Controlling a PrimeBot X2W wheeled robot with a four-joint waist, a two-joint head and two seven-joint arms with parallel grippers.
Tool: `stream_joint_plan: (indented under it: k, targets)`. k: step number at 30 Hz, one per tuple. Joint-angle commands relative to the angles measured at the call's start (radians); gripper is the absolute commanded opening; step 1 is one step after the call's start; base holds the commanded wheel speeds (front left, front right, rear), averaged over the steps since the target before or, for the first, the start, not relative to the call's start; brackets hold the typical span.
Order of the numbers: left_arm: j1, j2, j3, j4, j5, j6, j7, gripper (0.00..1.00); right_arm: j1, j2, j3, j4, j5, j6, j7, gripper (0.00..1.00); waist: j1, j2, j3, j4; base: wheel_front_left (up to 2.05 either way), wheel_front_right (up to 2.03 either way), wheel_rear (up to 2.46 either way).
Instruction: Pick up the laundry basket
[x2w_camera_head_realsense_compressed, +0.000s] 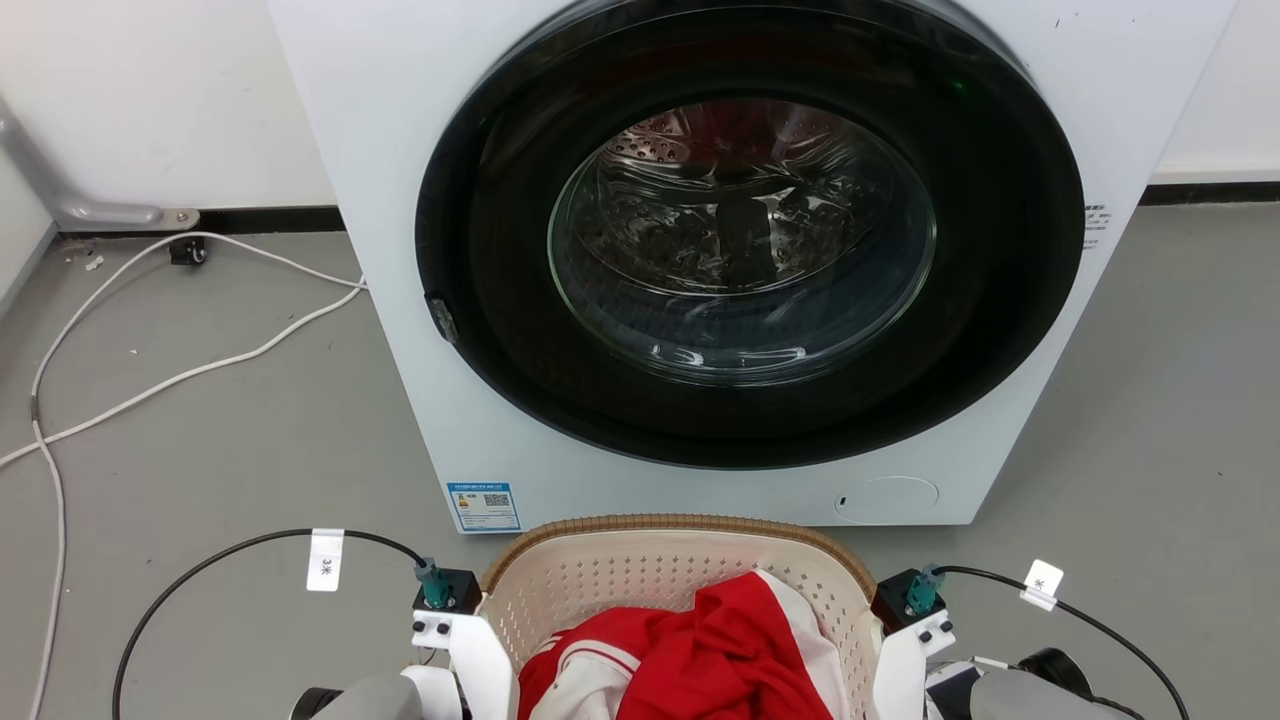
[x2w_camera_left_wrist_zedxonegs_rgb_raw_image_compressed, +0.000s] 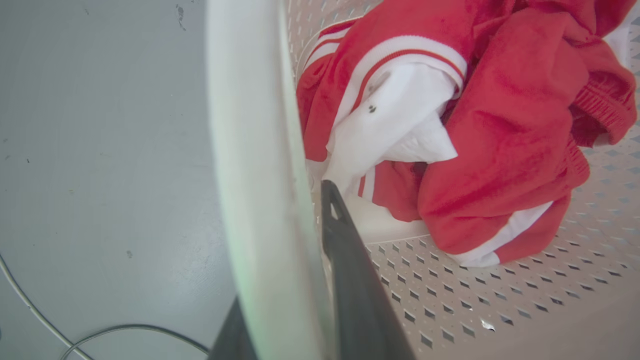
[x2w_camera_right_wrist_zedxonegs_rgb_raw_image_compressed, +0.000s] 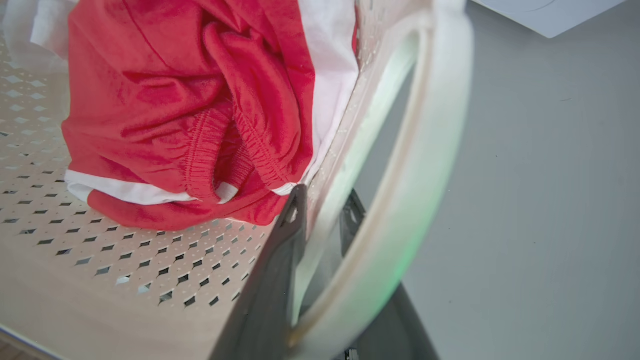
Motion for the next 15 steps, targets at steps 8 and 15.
stream_joint_plan:
  k: [8,15]
  targets:
    - [-0.012,0.018,-0.024,0.007,-0.018,-0.004,-0.011,0.00,-0.005,-0.023,0.011,0.011,-0.002,0.000,0.002,0.00,0.0000,-0.0001,-0.003,-0.002,0.00,0.00,0.00]
    - [-0.012,0.018,-0.041,0.012,-0.033,-0.004,-0.013,0.00,-0.002,-0.024,0.013,0.012,-0.002,0.000,0.001,0.00,0.0000,-0.0001,-0.006,-0.002,0.00,0.00,0.00]
